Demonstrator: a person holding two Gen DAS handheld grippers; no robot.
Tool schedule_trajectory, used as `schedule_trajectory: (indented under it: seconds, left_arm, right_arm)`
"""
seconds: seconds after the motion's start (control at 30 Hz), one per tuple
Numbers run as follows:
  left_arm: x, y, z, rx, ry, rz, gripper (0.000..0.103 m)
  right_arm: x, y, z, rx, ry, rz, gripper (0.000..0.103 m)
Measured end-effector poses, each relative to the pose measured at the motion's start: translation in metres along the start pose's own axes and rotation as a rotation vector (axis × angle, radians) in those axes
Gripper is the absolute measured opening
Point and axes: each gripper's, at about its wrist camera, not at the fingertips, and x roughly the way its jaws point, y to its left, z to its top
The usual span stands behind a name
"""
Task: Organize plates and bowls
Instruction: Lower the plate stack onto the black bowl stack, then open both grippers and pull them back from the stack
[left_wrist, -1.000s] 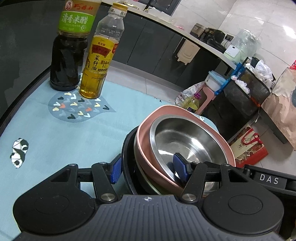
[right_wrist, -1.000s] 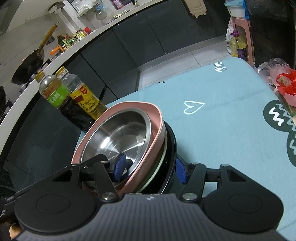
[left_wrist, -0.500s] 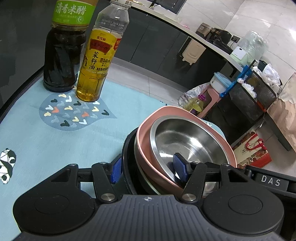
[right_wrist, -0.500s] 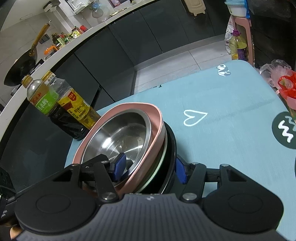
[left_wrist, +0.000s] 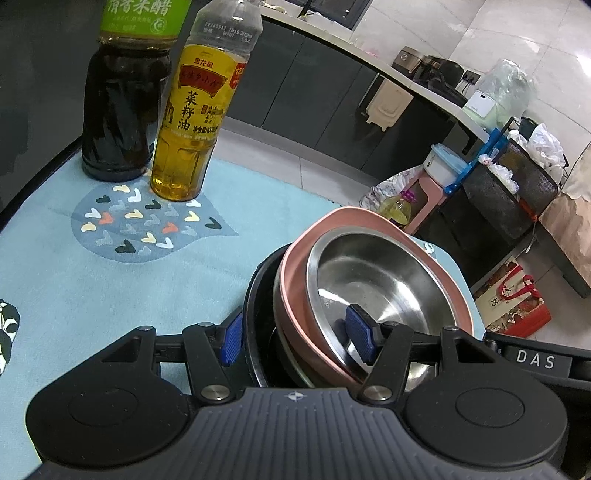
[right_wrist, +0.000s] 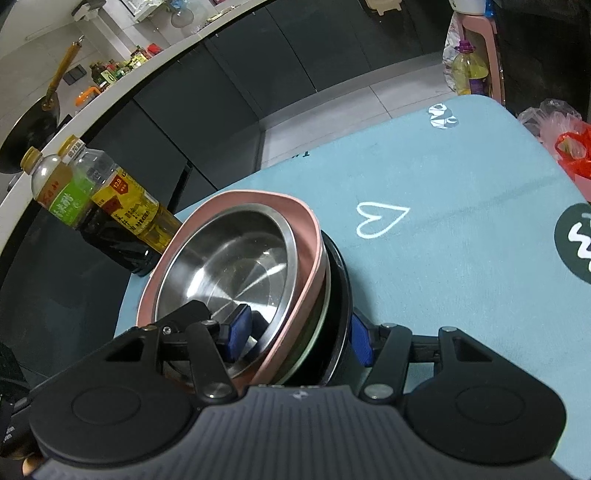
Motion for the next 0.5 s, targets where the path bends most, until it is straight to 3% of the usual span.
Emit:
schedule_trajectory:
  seconds: [0.2,0.37,0.5]
  left_arm:
    - [0.0007,0.0005,-0.0003,0.017,-0.013,0.001,0.057]
    - [-0.0027,-0.0083,-0.0013,0.090,-0.055,0.050,0.057]
    - [-0.0068,-0.0075,0.0008,0.093,-0.062,0.069,0.057]
  right_arm:
    - [-0.0003,-0.0015,-0.0011,0.002,-0.003,0.010,0.035]
    - [0.0002,-0.0014,-0.0021,0.006,-0.006,0.009,0.035]
    - [0.0000,-0.0011,-0.0022,0.015,0.000,0.005,0.035]
